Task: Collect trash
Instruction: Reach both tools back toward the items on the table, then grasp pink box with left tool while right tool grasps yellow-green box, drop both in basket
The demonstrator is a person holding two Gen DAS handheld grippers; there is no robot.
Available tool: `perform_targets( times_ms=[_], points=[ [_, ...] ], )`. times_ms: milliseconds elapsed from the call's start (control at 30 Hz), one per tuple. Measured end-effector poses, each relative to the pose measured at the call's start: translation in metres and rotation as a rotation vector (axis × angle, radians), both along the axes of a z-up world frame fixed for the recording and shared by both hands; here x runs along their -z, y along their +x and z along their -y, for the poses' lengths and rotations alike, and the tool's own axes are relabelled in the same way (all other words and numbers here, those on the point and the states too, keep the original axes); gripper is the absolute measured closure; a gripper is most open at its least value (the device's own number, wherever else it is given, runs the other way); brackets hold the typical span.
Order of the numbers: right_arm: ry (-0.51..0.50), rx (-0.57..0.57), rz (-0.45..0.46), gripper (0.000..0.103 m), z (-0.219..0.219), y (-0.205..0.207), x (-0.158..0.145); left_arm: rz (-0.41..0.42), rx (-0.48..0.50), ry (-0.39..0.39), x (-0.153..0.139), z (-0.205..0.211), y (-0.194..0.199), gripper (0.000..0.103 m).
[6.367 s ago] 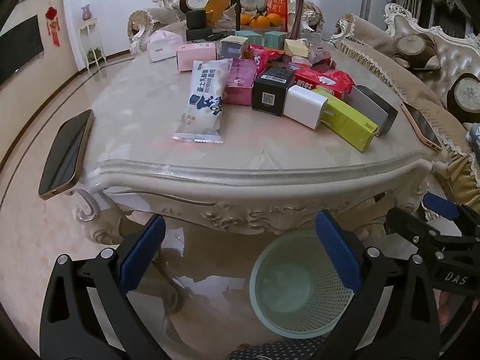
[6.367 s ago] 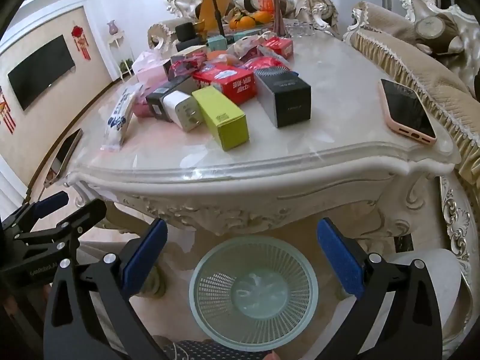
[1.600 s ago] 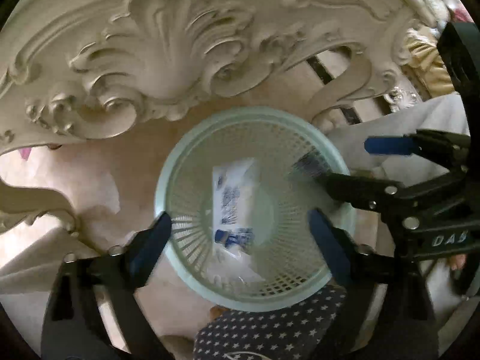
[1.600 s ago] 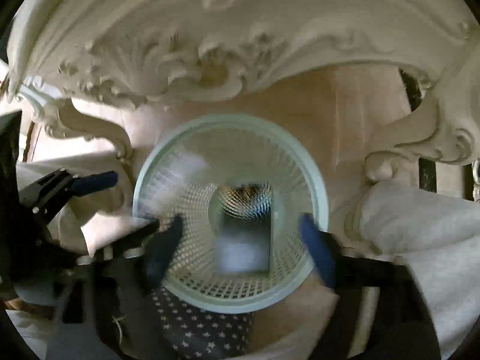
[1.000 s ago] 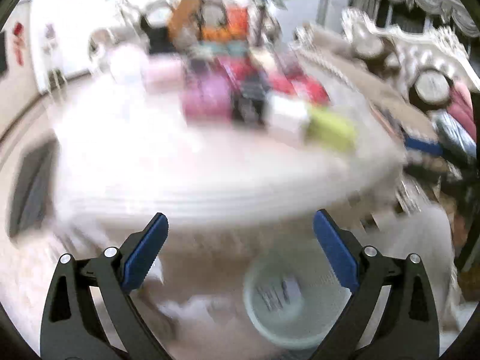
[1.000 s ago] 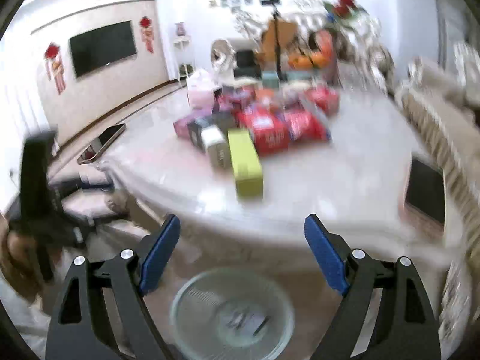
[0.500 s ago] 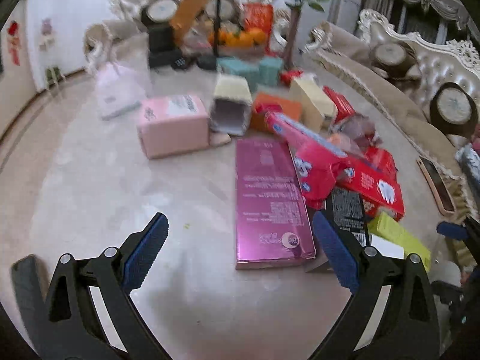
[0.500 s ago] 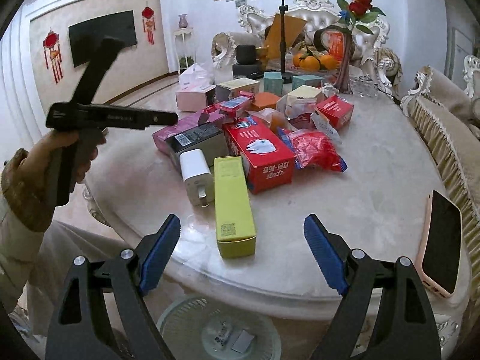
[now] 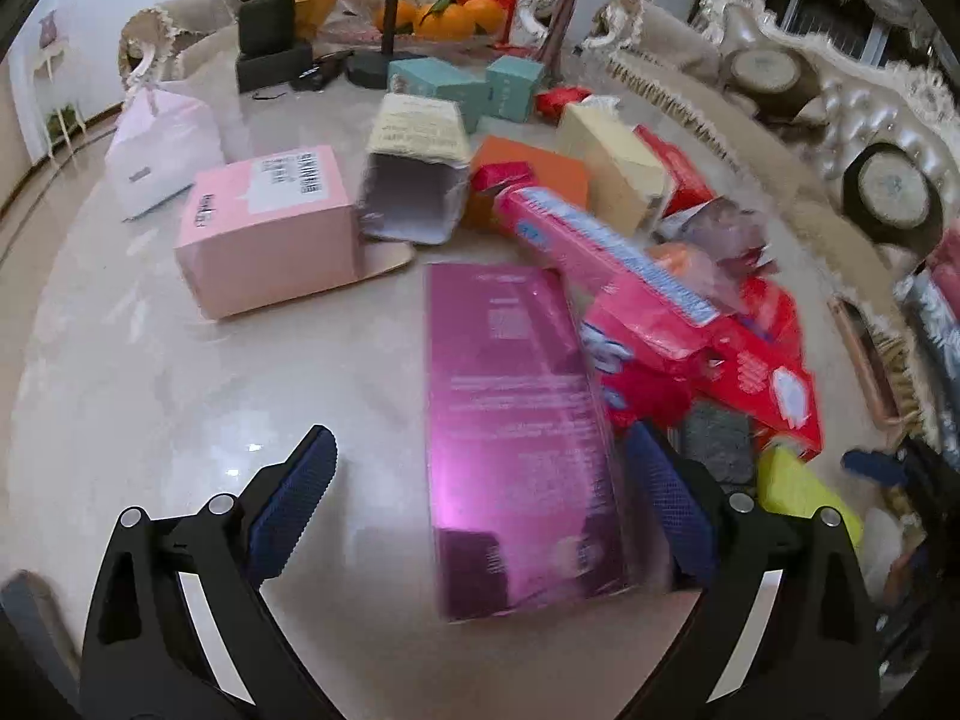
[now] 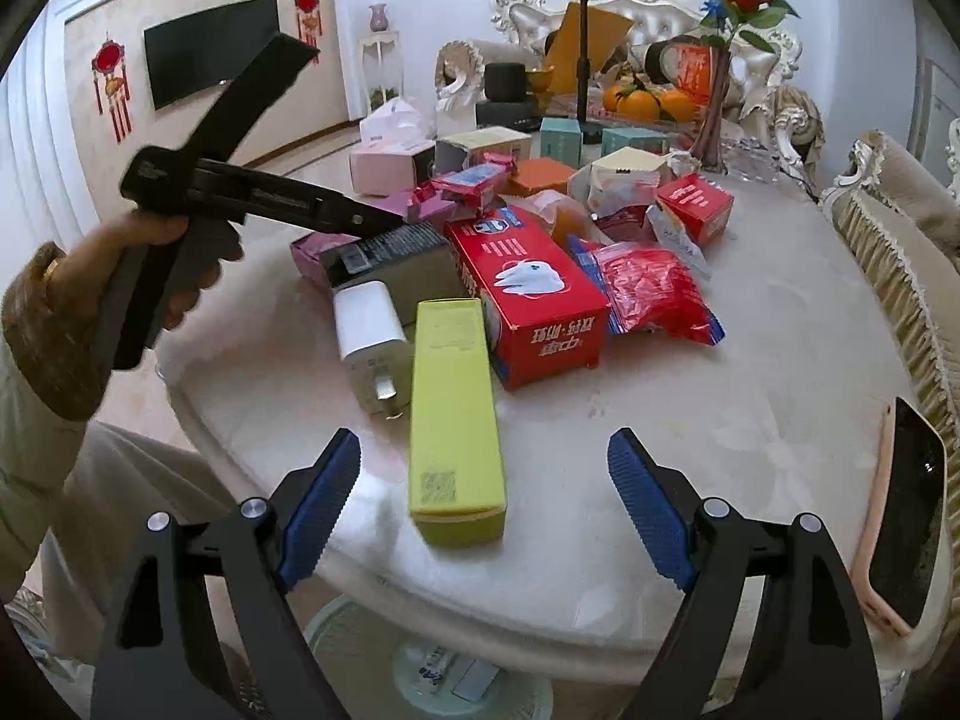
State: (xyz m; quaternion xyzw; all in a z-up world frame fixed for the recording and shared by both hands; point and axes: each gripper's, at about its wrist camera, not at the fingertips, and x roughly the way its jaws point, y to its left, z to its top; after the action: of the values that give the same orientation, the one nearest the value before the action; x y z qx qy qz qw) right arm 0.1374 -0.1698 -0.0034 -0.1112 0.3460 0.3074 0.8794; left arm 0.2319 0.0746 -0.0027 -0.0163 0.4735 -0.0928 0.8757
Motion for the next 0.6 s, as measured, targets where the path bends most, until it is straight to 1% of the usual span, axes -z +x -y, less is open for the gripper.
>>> perform_targets(
  times_ms=[33,67,100,133,233,333,367,400,467,533,567,600],
  points=[
    [-0.005,-0.007,0.007,0.022,-0.001,-0.001,-0.001,-0.012,0.003,0.037,0.002,-0.002,-0.001,0.008],
    [-0.006,-0.015,0.013,0.022,-0.001,-0.002,-0.001,-0.04,0.011,0.09,0.008,-0.005,-0.002,0.008],
    [-0.005,-0.02,0.015,0.022,-0.002,-0.003,-0.001,-0.04,0.023,0.111,0.01,-0.007,-0.004,0.008],
    [-0.007,-0.023,0.015,0.022,-0.003,-0.003,-0.001,-0.033,0.042,0.115,0.01,-0.007,-0.006,0.008],
    [-0.002,-0.025,0.014,0.022,-0.007,0.001,0.002,-0.015,0.061,0.054,0.006,-0.007,-0.004,0.008],
    [-0.01,-0.018,0.012,0.022,-0.011,0.005,0.006,0.006,0.047,0.082,0.006,-0.002,0.008,0.008],
    [-0.014,-0.019,0.015,0.022,-0.012,0.006,0.007,0.002,0.051,0.081,0.008,0.0,0.012,0.008],
    [-0.023,-0.019,0.021,0.023,-0.013,0.007,0.008,-0.001,0.059,0.055,0.01,0.0,0.016,0.008],
    [-0.037,-0.012,0.022,0.023,-0.013,0.008,0.01,0.006,0.06,0.056,0.01,0.001,0.018,0.008],
    [-0.035,-0.01,0.021,0.032,-0.012,0.009,0.009,0.017,0.056,0.05,0.01,0.0,0.017,0.01],
    [-0.031,-0.015,0.012,0.039,-0.011,0.008,0.009,0.025,0.049,0.056,0.009,0.0,0.016,0.016],
    [-0.028,-0.019,0.007,0.042,-0.011,0.007,0.009,0.041,0.034,0.043,0.007,-0.003,0.014,0.032]
  ],
)
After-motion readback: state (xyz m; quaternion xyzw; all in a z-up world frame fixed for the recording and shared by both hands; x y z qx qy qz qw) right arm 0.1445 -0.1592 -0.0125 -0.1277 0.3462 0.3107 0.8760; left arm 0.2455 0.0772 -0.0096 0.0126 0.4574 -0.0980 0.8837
